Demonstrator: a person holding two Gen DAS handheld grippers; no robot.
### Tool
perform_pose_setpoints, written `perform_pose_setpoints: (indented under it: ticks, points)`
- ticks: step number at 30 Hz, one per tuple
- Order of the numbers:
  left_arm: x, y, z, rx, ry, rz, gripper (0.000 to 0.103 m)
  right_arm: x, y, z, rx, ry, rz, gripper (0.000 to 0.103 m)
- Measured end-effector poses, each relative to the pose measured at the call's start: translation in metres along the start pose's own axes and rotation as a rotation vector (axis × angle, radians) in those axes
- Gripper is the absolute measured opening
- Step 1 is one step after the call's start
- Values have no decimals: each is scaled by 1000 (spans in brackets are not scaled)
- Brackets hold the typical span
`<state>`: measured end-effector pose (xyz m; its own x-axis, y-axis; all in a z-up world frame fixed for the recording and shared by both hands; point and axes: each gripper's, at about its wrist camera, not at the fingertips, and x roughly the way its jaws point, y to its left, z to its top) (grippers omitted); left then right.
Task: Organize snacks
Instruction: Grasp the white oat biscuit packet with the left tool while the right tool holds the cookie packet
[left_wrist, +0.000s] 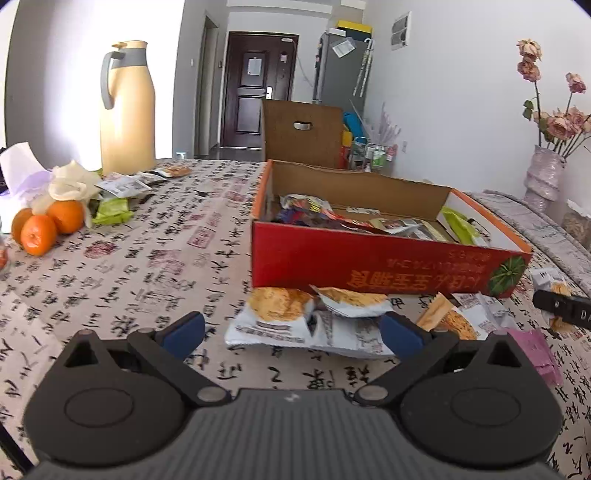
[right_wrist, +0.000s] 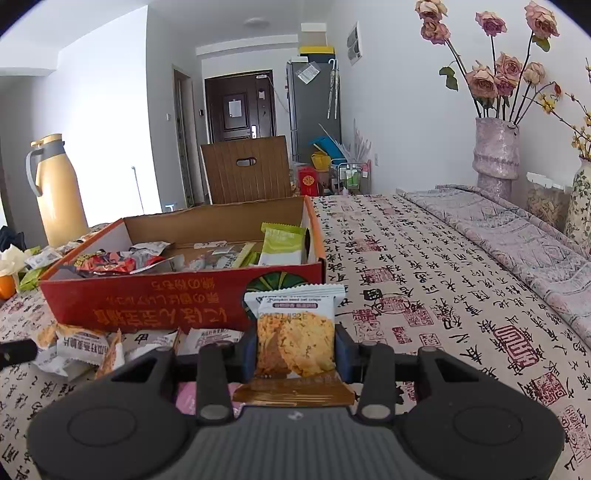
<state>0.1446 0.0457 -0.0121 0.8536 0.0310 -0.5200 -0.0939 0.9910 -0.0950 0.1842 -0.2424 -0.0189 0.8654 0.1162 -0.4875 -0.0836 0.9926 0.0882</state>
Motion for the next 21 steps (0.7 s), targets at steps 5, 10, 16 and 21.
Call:
perform_pose_setpoints:
  ticks: [5, 10, 16, 21]
  points:
    - [4, 5, 12, 45, 29, 42, 103, 2, -6, -3, 23, -3, -1, 40]
    - [13, 9, 25, 75, 69, 72, 103, 2, -8, -6, 35, -17, -8, 40]
    - [34, 13, 29, 82, 149, 104, 103, 3, -5, -9, 22, -20, -10, 40]
    - [47, 14, 30, 59, 182, 110, 103, 4, -4, -10, 21, -16, -10, 40]
